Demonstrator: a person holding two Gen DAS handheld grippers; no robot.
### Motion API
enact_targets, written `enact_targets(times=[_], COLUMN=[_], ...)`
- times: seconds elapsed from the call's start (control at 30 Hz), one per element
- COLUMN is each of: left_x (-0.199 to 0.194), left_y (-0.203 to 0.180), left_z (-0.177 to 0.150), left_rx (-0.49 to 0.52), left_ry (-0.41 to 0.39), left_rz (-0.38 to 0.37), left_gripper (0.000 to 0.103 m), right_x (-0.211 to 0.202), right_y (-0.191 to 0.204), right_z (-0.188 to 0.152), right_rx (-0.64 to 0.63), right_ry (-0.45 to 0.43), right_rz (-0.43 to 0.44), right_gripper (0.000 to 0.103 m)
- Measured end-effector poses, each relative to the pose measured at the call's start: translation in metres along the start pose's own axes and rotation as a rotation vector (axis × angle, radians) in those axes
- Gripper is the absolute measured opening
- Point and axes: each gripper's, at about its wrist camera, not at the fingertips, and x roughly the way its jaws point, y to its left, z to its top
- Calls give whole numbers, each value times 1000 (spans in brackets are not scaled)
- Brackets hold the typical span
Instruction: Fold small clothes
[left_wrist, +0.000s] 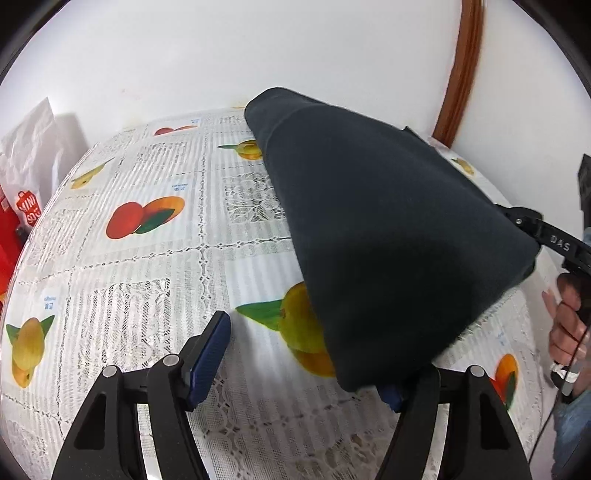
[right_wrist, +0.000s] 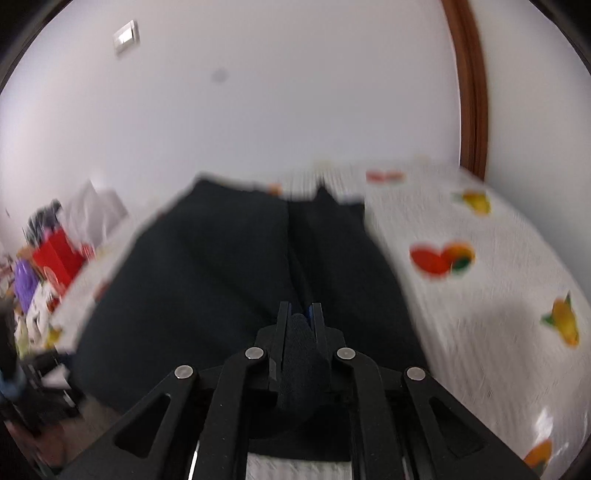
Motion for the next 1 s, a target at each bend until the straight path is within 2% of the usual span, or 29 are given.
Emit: enact_targets(times=[0.1, 0.17, 0.3, 0.37, 0.4, 0.43, 0.5, 0.53, 0.63, 0.73, 0.83, 0.9, 1.0], left_x=[-17, -17, 2, 12, 13, 15, 18, 19, 22, 21, 21, 21, 20], left_y=[-10, -18, -23, -23, -25, -29, -37, -39, -38, -37, -37, -38, -38], left_z=[-2, 2, 9, 9, 9, 9, 8, 8, 7, 7, 7, 7, 6], left_rx=[31, 53, 24, 14, 16, 24, 48, 49, 46, 38, 38, 40, 38], left_ry=[-43, -42, 16, 45, 35, 34, 30, 26, 24, 22, 22, 23, 23], left_rz=[-51, -64, -115, -127, -124, -110, -68, -52, -26, -14, -10, -7, -6], left_gripper=[67, 67, 67, 68, 70, 71, 73, 73, 73, 73, 73, 73, 73], right_x=[-3, 1, 24, 41, 48, 52, 53, 52, 38, 7, -14, -13, 5], right_y=[-10, -12, -6, 0, 2, 2, 3, 2, 1, -11, -25, -39, -52], right_z=[5, 15, 27, 27, 27, 27, 28, 30, 37, 48, 52, 49, 35], right_rx=[52, 85, 82, 79, 78, 82, 83, 78, 55, 63, 43, 49, 72], right_ry=[-5, 0, 53, 98, 119, 124, 115, 109, 45, -39, -108, -82, 19], right_rz=[43, 92, 123, 107, 95, 94, 127, 129, 143, 179, 102, 60, 37], right_gripper=[25, 45, 46, 46, 46, 44, 24, 11, 7, 7, 7, 7, 7])
